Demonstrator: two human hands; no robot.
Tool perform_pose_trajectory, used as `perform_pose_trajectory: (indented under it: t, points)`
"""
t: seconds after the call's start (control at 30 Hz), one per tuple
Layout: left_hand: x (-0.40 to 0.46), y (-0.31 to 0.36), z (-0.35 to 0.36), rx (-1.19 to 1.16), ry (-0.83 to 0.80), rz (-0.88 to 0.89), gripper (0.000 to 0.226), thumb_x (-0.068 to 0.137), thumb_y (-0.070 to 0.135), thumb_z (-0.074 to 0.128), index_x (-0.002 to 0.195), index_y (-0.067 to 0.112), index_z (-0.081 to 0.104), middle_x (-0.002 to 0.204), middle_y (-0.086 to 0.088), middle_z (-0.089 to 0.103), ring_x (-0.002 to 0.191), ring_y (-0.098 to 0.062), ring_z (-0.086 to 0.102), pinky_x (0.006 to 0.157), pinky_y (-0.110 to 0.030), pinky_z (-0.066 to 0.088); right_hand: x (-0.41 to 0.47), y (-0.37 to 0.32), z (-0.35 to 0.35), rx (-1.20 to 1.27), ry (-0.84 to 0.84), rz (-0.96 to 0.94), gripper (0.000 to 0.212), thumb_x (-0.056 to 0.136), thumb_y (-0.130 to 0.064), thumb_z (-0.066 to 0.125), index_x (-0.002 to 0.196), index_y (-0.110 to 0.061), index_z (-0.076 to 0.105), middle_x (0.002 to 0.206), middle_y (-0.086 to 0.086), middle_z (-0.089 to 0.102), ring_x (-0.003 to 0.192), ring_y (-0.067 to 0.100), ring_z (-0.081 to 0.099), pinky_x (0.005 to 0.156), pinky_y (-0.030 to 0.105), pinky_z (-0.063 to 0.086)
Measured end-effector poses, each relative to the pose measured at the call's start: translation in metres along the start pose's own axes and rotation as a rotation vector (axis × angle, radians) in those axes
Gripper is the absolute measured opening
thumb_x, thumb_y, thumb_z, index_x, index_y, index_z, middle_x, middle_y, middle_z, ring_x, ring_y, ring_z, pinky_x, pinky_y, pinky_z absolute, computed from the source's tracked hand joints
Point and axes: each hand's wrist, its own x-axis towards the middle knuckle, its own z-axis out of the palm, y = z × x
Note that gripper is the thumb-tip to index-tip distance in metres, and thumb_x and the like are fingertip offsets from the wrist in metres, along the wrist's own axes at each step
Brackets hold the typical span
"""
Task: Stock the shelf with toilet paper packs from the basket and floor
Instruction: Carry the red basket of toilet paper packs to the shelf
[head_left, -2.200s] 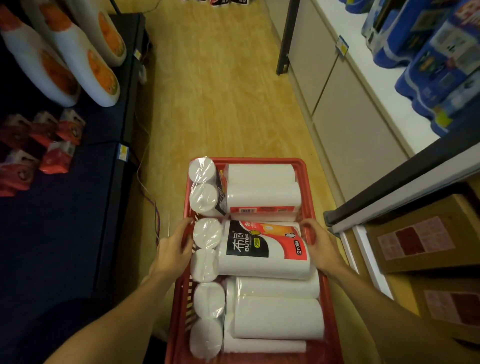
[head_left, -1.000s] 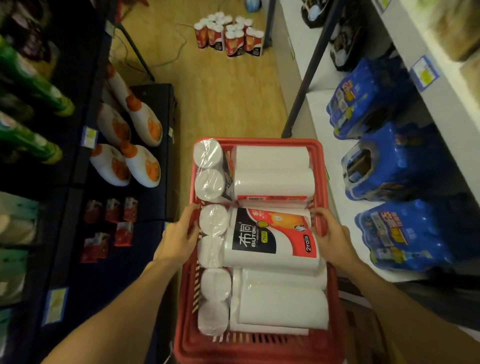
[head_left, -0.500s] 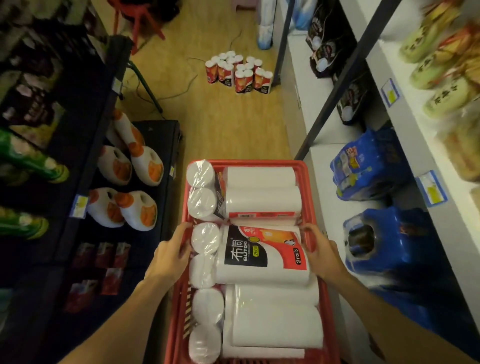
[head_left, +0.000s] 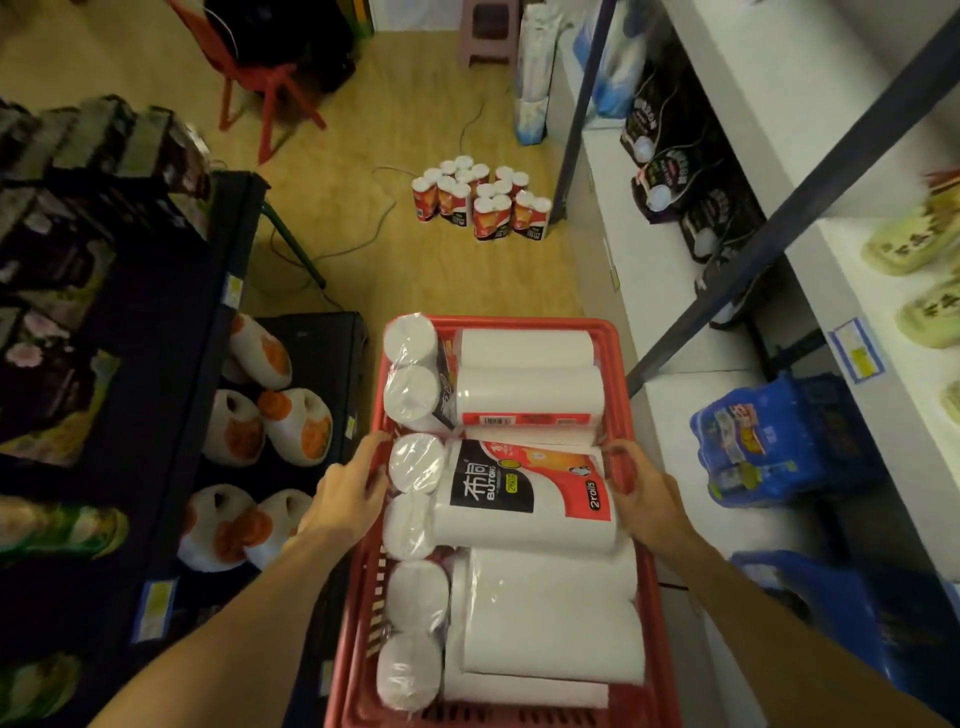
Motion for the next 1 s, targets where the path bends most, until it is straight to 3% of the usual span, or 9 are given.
perform_pose_trajectory:
  t: [0.13, 0.27, 0.37, 0.43, 0.57, 0.73, 0.77, 0.9, 1.0]
  points:
    - [0.055, 0.03, -0.025, 0.022, -0.026, 0.036, 0.041, 0.099, 0.025, 0.046, 0.138, 0.03, 0.033, 0.101, 0.001, 0.06, 0.07, -0.003, 0.051, 0.065, -0.022, 0.044, 0.049, -0.027, -0.014, -0.025, 0.034, 0.011, 0.032, 0.094, -0.014, 0.062, 0.122, -0.022, 0.05, 0.099, 0.004, 0.067, 0.075, 0.003, 0.065, 0.052, 0.01, 0.051]
    - [0.117, 0.057, -0.039, 0.061, -0.015, 0.018, 0.043, 0.098, 0.023, 0.046, 0.139, 0.03, 0.034, 0.092, -0.008, 0.062, 0.079, -0.026, 0.059, 0.07, -0.034, 0.045, 0.107, -0.056, -0.03, -0.011, 0.09, -0.041, 0.024, 0.091, -0.012, 0.064, 0.114, -0.015, 0.055, 0.088, -0.003, 0.064, 0.073, -0.001, 0.062, 0.056, 0.008, 0.05]
    - [0.165, 0.08, -0.047, 0.055, -0.017, 0.016, 0.042, 0.098, 0.022, 0.046, 0.138, 0.029, 0.035, 0.076, 0.001, 0.054, 0.063, -0.013, 0.051, 0.064, -0.031, 0.043, 0.159, -0.075, -0.047, -0.042, 0.114, -0.073, 0.024, 0.089, -0.007, 0.066, 0.11, -0.015, 0.057, 0.086, -0.01, 0.061, 0.074, 0.003, 0.06, 0.059, 0.003, 0.046]
    - [0.195, 0.099, -0.057, 0.057, -0.011, -0.004, 0.042, 0.099, 0.023, 0.044, 0.139, 0.029, 0.034, 0.071, 0.005, 0.047, 0.059, -0.008, 0.046, 0.061, -0.027, 0.039, 0.193, -0.091, -0.059, -0.067, 0.093, -0.103, 0.023, 0.089, -0.009, 0.066, 0.107, -0.019, 0.056, 0.086, -0.014, 0.061, 0.077, 0.009, 0.063, 0.064, 0.008, 0.049]
    - [0.256, 0.131, -0.085, 0.065, 0.009, -0.023, 0.042, 0.1, 0.026, 0.042, 0.14, 0.033, 0.033, 0.072, 0.005, 0.047, 0.06, -0.007, 0.047, 0.051, -0.023, 0.036, 0.255, -0.127, -0.077, -0.024, 0.074, -0.105, 0.023, 0.086, -0.027, 0.062, 0.107, -0.021, 0.055, 0.094, -0.007, 0.064, 0.09, 0.021, 0.066, 0.084, 0.035, 0.055]
    - [0.315, 0.151, -0.125, 0.024, -0.01, -0.013, 0.042, 0.101, 0.025, 0.041, 0.141, 0.033, 0.033, 0.079, 0.004, 0.05, 0.063, -0.005, 0.042, 0.068, -0.031, 0.04, 0.32, -0.17, -0.088, -0.024, 0.064, -0.125, 0.074, 0.068, -0.081, 0.052, 0.113, -0.022, 0.057, 0.098, -0.005, 0.068, 0.089, 0.016, 0.068, 0.082, 0.032, 0.056]
    - [0.326, 0.153, -0.131, 0.018, -0.013, -0.016, 0.041, 0.101, 0.025, 0.041, 0.141, 0.032, 0.032, 0.076, 0.007, 0.048, 0.064, -0.004, 0.041, 0.069, -0.03, 0.039, 0.332, -0.177, -0.088, -0.029, 0.064, -0.123, 0.075, 0.067, -0.082, 0.051, 0.113, -0.023, 0.057, 0.097, -0.007, 0.067, 0.088, 0.013, 0.068, 0.081, 0.031, 0.056]
    - [0.39, 0.155, -0.165, -0.011, -0.014, 0.003, 0.043, 0.1, 0.025, 0.043, 0.141, 0.031, 0.033, 0.074, 0.008, 0.048, 0.066, -0.008, 0.048, 0.07, -0.032, 0.042, 0.392, -0.219, -0.079, -0.055, 0.077, -0.093, 0.036, 0.08, -0.041, 0.066, 0.111, -0.025, 0.057, 0.092, -0.012, 0.064, 0.086, 0.009, 0.065, 0.078, 0.023, 0.055]
    - [0.447, 0.154, -0.189, -0.021, -0.039, 0.008, 0.042, 0.1, 0.025, 0.044, 0.141, 0.032, 0.034, 0.078, 0.005, 0.049, 0.079, -0.019, 0.053, 0.075, -0.035, 0.045, 0.435, -0.247, -0.071, -0.045, 0.086, -0.041, 0.029, 0.086, -0.021, 0.071, 0.11, -0.027, 0.055, 0.087, -0.019, 0.06, 0.083, 0.001, 0.061, 0.077, 0.018, 0.05]
